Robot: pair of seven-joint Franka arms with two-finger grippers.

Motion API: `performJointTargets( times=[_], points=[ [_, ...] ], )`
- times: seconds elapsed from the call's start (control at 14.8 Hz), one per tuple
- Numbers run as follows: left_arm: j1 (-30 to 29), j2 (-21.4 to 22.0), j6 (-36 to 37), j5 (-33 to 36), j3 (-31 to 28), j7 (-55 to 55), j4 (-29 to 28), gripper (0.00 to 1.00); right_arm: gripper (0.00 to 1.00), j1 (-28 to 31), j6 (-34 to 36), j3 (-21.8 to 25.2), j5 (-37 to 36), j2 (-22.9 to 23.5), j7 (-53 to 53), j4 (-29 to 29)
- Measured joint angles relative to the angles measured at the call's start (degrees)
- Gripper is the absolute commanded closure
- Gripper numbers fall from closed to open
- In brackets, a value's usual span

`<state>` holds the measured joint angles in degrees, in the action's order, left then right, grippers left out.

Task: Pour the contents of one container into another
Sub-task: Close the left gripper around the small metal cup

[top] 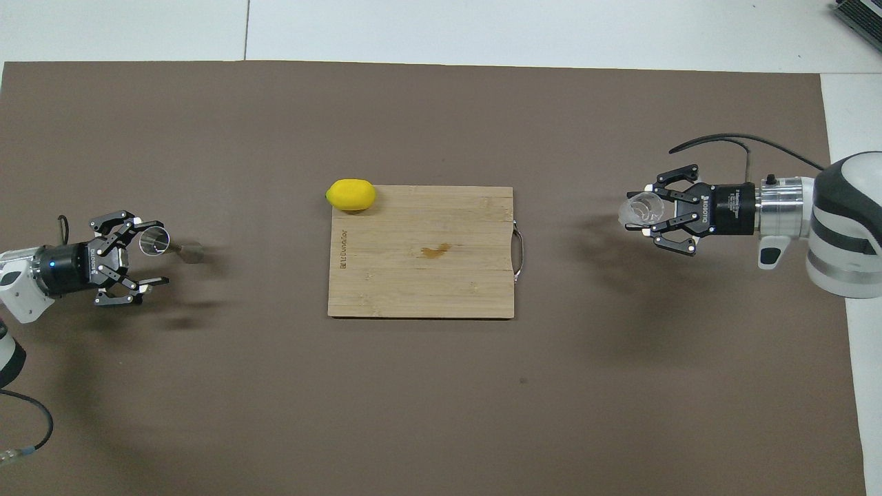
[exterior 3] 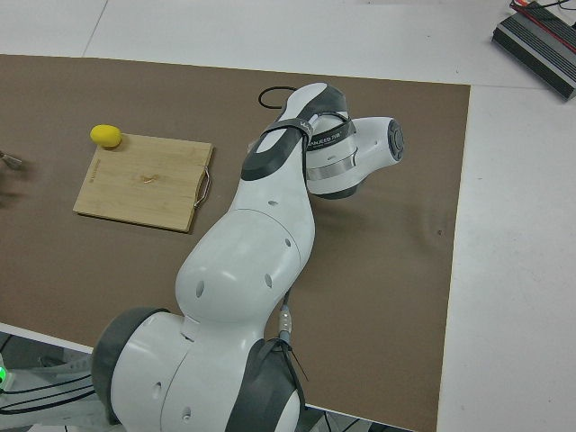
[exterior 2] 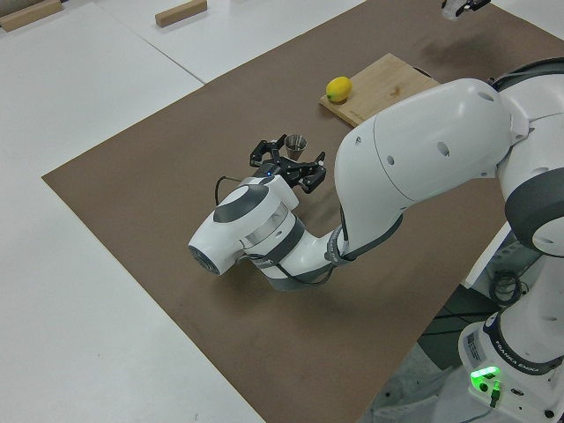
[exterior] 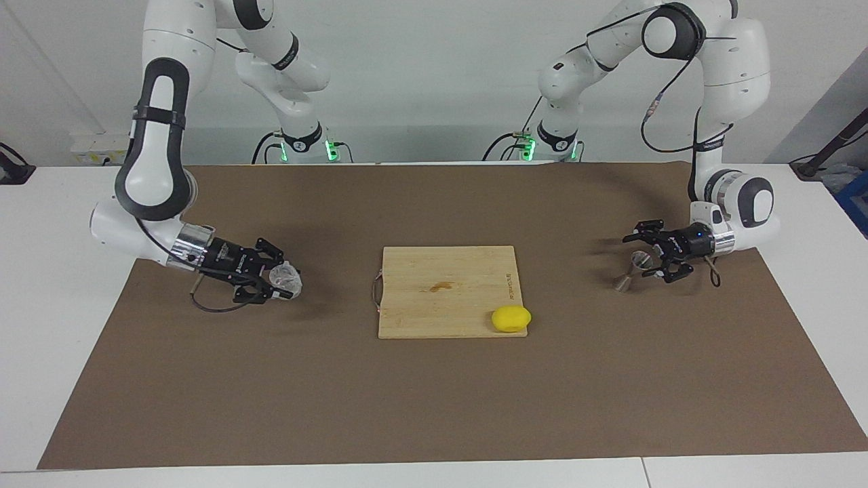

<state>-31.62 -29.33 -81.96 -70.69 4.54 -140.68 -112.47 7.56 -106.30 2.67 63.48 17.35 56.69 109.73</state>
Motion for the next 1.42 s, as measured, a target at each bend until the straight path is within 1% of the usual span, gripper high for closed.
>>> performJointTargets(
  times=[0.07,0.13,0.2,0.4,0.47,0.54,0.61,0.67,0.74,1.08,1.21,1.42],
  points=[
    [0.0,0.0,0.0,0.0,0.0,0.0,0.0,0.02,1.0,-0.6,0.0,0.0,0.0,-0.8,1.2,0.0],
    [0.0,0.0,0.0,0.0,0.0,0.0,0.0,0.09,1.0,-1.2,0.0,0.0,0.0,-1.5,2.3,0.0],
    [0.0,0.0,0.0,0.0,0.0,0.0,0.0,0.13,1.0,-1.9,-0.1,0.1,-0.2,-2.0,3.9,0.0],
    [0.0,0.0,0.0,0.0,0.0,-0.1,0.0,0.35,1.0,-3.1,-0.3,0.0,-1.2,-2.8,7.1,-0.2],
    [0.0,0.0,0.0,0.0,0.0,-0.1,0.0,0.4,1.0,-3.4,-0.3,0.0,-1.3,-2.8,7.8,-0.4],
    [0.0,0.0,0.0,0.0,0.0,-0.1,0.0,0.47,1.0,-3.6,-0.3,0.0,-1.5,-2.8,8.4,-0.6],
    [0.0,0.0,0.0,0.0,0.0,-0.1,0.0,0.5,1.0,-4.0,-0.3,0.0,-1.6,-2.8,8.9,-0.8],
    [0.0,0.0,0.0,-0.1,0.0,-0.1,0.0,0.51,1.0,-4.3,-0.3,0.0,-1.6,-2.8,9.4,-1.0],
    [0.0,0.0,0.0,-0.1,0.0,-0.1,0.0,0.55,1.0,-4.6,-0.3,0.0,-1.6,-2.8,10.0,-1.3],
    [0.6,0.0,0.0,-1.0,0.0,-0.1,0.0,0.61,1.0,-4.9,-0.3,0.1,-1.7,-2.8,10.6,-1.6],
    [1.3,0.0,0.0,-1.7,0.1,-0.1,0.0,0.63,1.0,-4.9,-0.3,0.1,-1.7,-2.8,10.6,-1.6],
    [2.0,0.3,0.3,-2.0,0.3,0.7,0.1,0.62,1.0,-4.9,-0.3,0.1,-1.7,-2.8,10.7,-1.6]
  ],
)
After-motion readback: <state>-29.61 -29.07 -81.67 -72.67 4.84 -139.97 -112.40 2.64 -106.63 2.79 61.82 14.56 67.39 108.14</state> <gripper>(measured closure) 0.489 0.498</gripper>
